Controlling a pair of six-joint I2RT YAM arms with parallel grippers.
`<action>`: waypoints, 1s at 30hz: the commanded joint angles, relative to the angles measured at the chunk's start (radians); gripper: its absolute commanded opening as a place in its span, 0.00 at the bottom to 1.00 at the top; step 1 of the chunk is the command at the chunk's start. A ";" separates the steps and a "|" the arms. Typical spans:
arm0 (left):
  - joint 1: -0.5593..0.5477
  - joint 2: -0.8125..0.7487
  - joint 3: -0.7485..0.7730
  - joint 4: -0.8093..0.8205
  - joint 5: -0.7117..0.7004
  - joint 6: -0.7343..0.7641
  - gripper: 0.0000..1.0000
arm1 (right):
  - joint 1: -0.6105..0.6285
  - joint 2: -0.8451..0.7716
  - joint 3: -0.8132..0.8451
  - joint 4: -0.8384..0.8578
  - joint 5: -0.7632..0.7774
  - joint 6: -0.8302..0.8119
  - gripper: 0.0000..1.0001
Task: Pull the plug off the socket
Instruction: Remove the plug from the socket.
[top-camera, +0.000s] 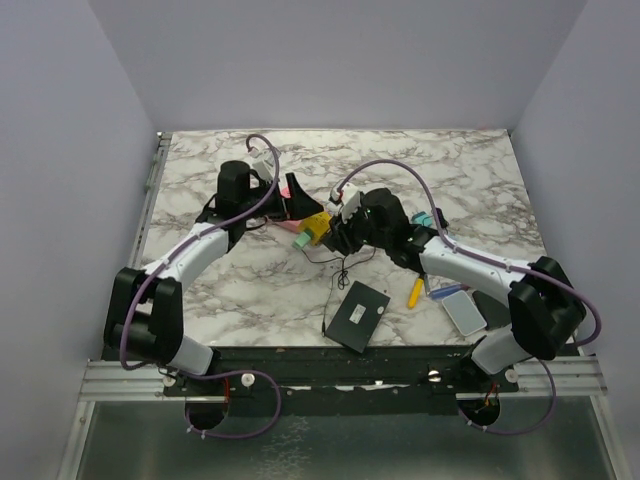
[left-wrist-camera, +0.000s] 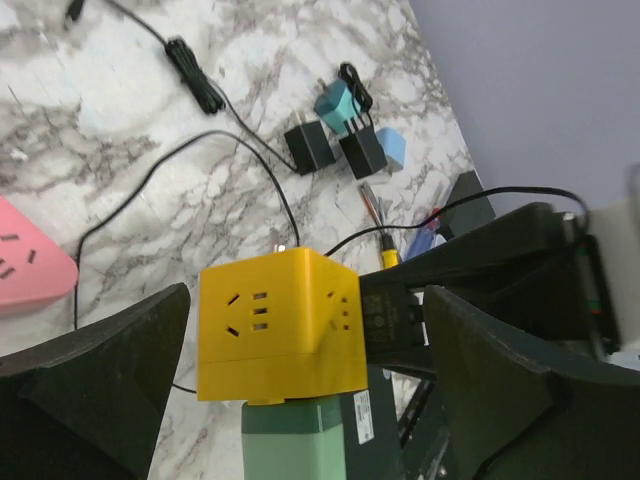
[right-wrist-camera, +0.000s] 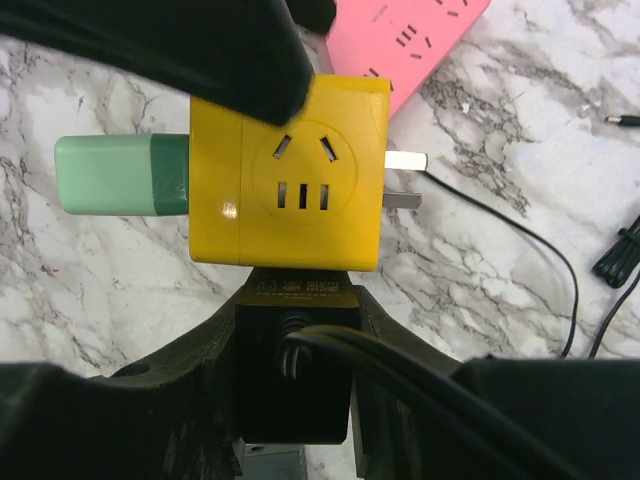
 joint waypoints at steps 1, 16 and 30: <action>-0.006 -0.127 0.005 0.002 -0.114 0.129 0.99 | 0.006 0.001 0.057 -0.025 -0.006 0.098 0.00; -0.116 -0.311 -0.071 -0.130 -0.211 0.483 0.99 | -0.101 0.009 0.171 -0.294 -0.291 0.196 0.00; -0.236 -0.278 -0.071 -0.198 -0.323 0.534 0.99 | -0.112 0.012 0.218 -0.368 -0.293 0.194 0.00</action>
